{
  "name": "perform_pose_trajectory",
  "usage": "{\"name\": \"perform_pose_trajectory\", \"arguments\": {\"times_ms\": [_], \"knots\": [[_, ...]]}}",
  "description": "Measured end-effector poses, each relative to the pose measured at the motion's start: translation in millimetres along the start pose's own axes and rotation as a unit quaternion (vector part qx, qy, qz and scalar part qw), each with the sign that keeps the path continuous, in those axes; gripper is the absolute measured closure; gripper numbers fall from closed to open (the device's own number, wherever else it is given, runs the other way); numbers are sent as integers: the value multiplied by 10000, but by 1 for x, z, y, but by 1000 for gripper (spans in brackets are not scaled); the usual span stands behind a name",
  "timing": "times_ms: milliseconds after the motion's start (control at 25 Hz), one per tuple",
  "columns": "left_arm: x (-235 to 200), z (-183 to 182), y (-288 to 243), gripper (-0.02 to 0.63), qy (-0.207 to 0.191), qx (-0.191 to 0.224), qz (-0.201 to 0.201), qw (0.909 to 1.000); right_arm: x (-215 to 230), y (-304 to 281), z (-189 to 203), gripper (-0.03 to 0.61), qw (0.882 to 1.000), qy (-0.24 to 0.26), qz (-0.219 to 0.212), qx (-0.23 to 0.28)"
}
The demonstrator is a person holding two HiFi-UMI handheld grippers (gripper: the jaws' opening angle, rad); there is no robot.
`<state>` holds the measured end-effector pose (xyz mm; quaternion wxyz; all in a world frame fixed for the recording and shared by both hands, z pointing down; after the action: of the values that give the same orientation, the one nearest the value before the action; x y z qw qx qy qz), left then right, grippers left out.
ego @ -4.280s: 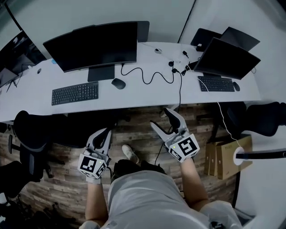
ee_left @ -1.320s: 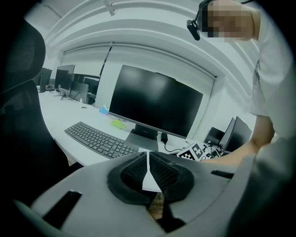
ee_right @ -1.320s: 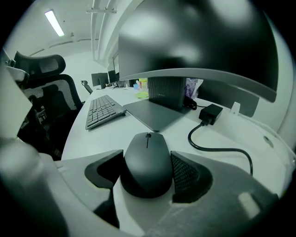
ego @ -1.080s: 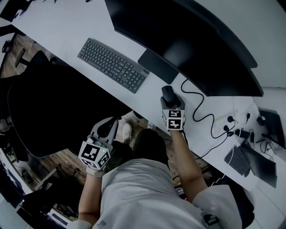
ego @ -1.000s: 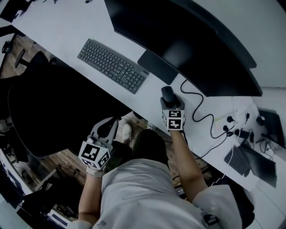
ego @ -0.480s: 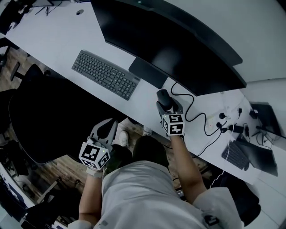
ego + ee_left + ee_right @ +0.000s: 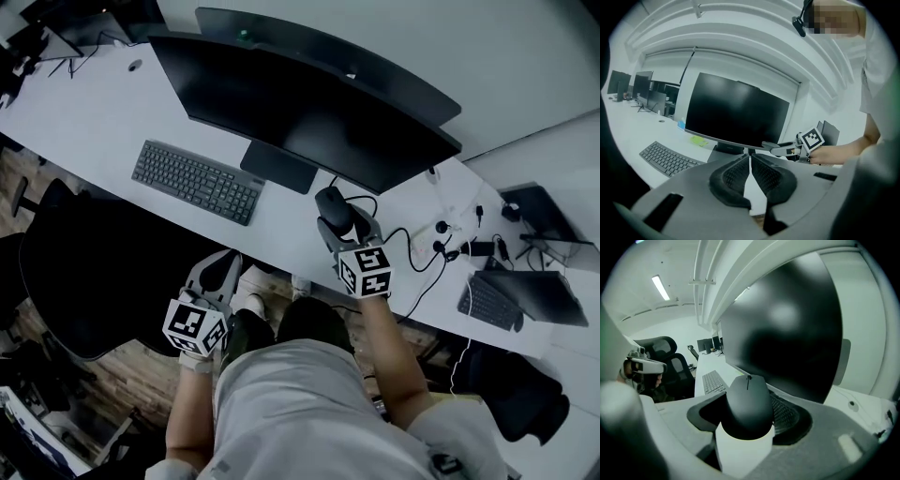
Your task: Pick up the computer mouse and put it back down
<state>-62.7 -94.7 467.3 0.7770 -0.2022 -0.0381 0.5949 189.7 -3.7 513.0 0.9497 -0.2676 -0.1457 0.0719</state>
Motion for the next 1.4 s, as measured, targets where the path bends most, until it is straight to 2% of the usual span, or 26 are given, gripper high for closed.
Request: {"name": "perform_pose_trajectory", "arguments": {"times_ms": [360, 800, 1160, 1400], "knots": [[17, -30, -14, 611, -429, 271, 363, 9980, -13, 77, -47, 287, 9968, 60, -23, 802], [51, -71, -28, 611, -862, 622, 833, 9908, -15, 178, -90, 287, 9824, 240, 162, 1844], [71, -98, -36, 611, -1139, 867, 1216, 9822, -15, 237, -94, 287, 9661, 449, 473, 2500], [76, -110, -41, 611, -1233, 953, 1384, 9780, -17, 258, -87, 287, 9578, 529, 663, 2746]]}}
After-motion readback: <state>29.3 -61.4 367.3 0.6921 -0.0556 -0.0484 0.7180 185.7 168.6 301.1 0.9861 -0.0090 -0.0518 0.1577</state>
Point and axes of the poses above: the fingertips, and each gripper's own axes: y backward along the fingers, x to its right, z out of its underside, the point moved 6 cm from there along y, backward along the fingers, and after that the axes turned 8 degrees about -y, right-handed, at the moved point
